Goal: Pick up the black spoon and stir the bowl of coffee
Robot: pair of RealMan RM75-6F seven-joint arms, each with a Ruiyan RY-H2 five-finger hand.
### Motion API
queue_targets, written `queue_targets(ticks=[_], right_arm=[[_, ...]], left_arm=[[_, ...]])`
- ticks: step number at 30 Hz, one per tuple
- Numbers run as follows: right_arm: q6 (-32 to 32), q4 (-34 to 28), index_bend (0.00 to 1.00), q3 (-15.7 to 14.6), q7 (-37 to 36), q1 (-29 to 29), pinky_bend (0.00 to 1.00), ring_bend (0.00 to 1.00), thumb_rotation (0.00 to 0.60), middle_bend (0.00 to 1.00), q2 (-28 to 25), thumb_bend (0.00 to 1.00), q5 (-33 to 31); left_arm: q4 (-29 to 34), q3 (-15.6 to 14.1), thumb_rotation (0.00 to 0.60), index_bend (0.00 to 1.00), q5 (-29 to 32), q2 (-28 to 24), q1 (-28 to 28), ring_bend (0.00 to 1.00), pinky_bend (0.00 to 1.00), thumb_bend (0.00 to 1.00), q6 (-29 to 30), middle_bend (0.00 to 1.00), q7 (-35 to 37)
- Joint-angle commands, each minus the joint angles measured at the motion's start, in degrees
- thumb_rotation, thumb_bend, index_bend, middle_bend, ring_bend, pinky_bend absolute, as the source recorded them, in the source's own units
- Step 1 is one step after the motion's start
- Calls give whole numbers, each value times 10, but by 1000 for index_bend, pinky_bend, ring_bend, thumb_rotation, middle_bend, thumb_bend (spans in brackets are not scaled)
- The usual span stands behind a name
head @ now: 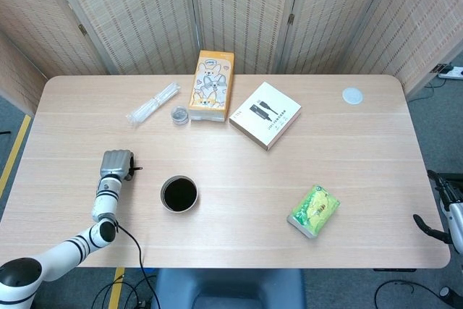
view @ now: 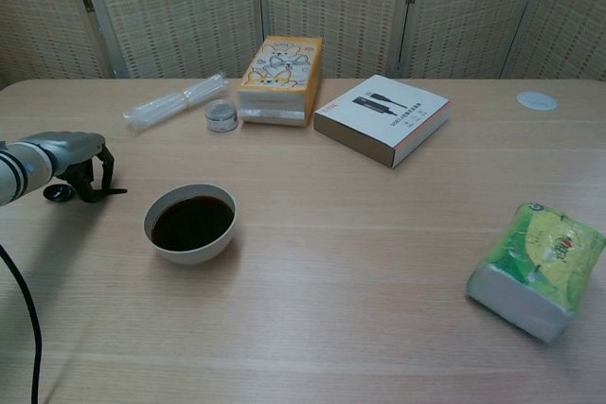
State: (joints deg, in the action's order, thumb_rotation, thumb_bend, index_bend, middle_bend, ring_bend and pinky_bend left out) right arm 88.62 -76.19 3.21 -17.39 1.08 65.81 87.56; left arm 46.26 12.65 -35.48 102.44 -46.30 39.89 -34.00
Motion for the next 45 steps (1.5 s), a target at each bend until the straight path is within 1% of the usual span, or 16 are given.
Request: queue_targets(ticks=[1, 9, 21, 26, 30, 36, 39, 45], right_arm=[[0, 0, 90, 0, -1, 0, 203, 321, 600, 192, 0, 168, 0], [1, 1, 90, 1, -2, -1, 203, 327, 600, 192, 0, 168, -1], [7, 1, 90, 2, -3, -4, 204, 334, 600, 199, 1, 168, 1], [9, 2, 90, 1, -3, -5, 207, 336, 600, 203, 2, 167, 1], [11, 2, 90, 2, -4, -5, 207, 337, 600, 203, 2, 167, 3], [16, 2, 90, 2, -3, -6, 207, 341, 600, 206, 3, 167, 6], [20, 0, 90, 2, -3, -7, 207, 341, 600, 206, 2, 168, 7], [25, -5, 90, 2, -1, -9, 207, 341, 600, 207, 0, 168, 11]], left_arm=[[-1, 0, 600, 517, -2, 1, 0, 948, 1000, 457, 1, 1000, 1], [-6, -2, 600, 518, -9, 4, -1, 948, 1000, 457, 4, 1000, -1], [-13, -3, 600, 598, -23, 7, 0, 953, 1000, 457, 4, 1000, 2], [-11, 0, 600, 641, -36, 4, 5, 953, 1000, 457, 11, 1000, 17], [-5, -1, 600, 649, -49, -2, 9, 953, 1000, 457, 16, 1000, 26], [24, 0, 600, 649, -72, -25, 17, 953, 1000, 457, 35, 1000, 40], [50, 3, 600, 651, -83, -42, 23, 953, 1000, 457, 46, 1000, 52], [130, 27, 600, 650, -113, -91, 40, 953, 1000, 457, 75, 1000, 116]])
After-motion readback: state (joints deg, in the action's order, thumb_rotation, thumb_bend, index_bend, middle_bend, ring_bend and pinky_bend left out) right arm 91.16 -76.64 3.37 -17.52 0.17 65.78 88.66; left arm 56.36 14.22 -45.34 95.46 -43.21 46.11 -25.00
